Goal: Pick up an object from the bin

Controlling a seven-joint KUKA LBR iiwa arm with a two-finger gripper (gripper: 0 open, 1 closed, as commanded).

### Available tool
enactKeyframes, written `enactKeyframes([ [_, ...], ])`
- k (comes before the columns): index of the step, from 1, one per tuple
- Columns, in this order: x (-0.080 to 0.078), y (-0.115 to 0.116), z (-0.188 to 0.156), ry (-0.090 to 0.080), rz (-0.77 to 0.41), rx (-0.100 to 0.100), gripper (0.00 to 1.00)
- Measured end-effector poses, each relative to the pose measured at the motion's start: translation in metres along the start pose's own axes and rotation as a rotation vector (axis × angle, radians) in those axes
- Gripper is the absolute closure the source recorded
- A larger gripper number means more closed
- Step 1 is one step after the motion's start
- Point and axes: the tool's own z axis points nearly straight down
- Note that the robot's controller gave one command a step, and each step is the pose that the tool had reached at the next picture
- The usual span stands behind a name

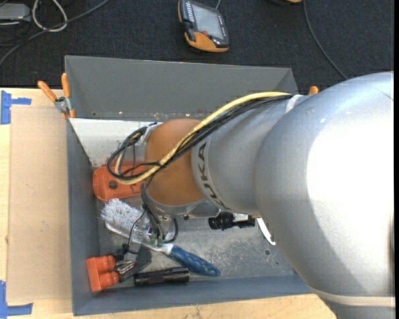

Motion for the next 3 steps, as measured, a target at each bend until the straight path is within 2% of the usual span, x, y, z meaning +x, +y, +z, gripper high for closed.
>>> enactKeyframes([
  [1, -0.0082, -0.0120, 0.0292, -0.004, 0.068, -0.005, 0.00],
  [2, -0.0071, -0.0101, 0.0269, -0.008, 0.248, -0.006, 1.00],
  [3, -0.0071, -0.0101, 0.0269, -0.008, 0.248, -0.006, 1.00],
])
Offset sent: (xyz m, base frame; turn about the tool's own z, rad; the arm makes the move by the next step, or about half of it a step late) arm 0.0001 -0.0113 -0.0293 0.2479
